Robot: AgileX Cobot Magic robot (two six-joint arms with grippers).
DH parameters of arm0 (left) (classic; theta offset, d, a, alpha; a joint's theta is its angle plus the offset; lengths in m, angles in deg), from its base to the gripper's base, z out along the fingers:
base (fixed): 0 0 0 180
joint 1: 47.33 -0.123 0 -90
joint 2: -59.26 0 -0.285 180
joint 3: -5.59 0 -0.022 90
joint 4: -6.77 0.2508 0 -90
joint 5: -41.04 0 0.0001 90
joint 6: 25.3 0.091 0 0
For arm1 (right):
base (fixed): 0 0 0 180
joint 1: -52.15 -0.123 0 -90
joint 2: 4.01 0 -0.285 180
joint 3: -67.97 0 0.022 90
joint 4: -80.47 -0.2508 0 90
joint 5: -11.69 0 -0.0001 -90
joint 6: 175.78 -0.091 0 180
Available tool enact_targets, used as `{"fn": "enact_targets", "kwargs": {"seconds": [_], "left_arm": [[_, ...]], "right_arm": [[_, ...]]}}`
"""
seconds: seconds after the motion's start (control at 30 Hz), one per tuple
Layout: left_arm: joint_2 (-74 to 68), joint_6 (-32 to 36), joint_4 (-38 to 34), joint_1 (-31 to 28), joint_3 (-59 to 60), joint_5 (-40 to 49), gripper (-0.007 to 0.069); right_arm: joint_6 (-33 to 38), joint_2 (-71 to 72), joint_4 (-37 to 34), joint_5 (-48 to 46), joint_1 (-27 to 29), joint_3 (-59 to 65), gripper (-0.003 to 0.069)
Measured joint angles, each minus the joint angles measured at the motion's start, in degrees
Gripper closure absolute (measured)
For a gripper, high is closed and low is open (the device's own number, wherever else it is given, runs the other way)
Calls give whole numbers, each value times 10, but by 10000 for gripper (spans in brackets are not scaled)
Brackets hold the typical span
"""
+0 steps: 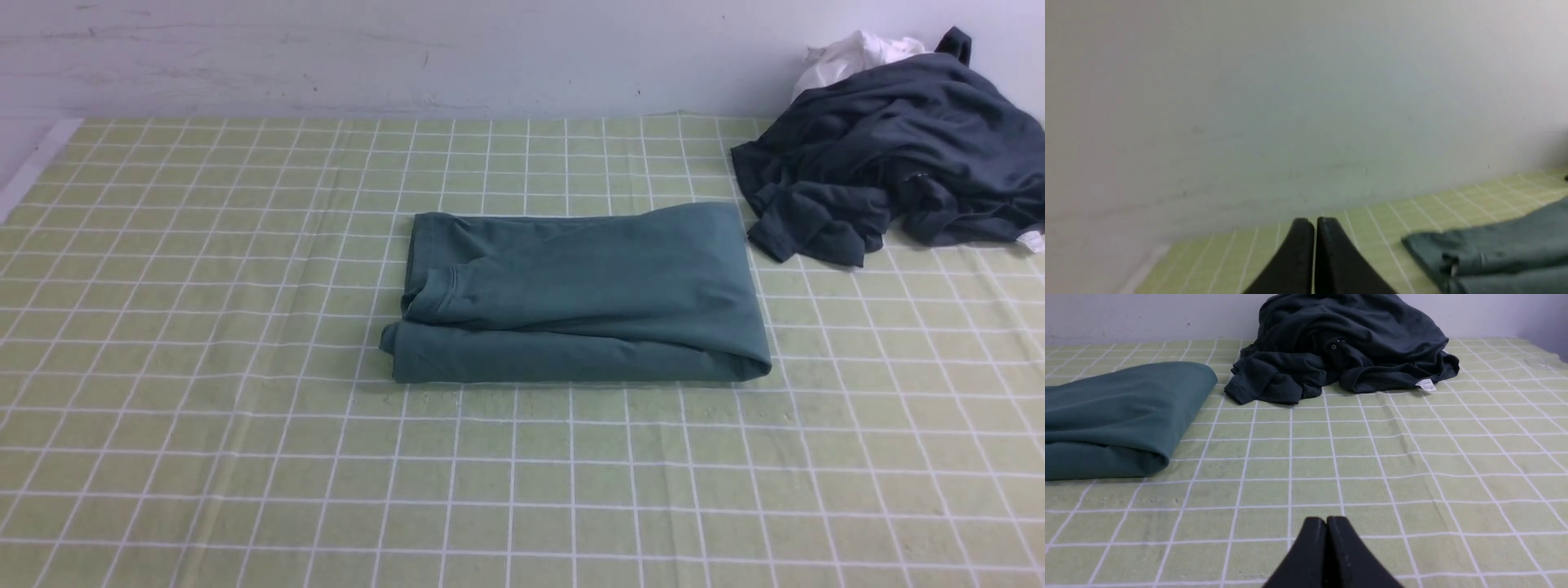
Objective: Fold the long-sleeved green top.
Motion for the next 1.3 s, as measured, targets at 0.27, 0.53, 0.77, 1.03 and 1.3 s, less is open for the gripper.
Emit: {"fn": "enact_targets", "kwargs": {"seconds": [0.27,0.53,0.77,1.03,1.3], "left_arm": [[0,0,-75,-3,2,249,629],[0,11,-81,-50,2,251,629],[0,53,-85,-33,2,251,629],[0,60,-90,-32,2,251,629],[0,59,-91,-32,2,251,629]], "right_arm": [[0,0,-1,0,0,0,673],[0,0,-1,0,0,0,673],[0,0,-1,0,0,-1,673],[0,0,-1,0,0,-1,673],[0,0,-1,0,0,-1,673]]}}
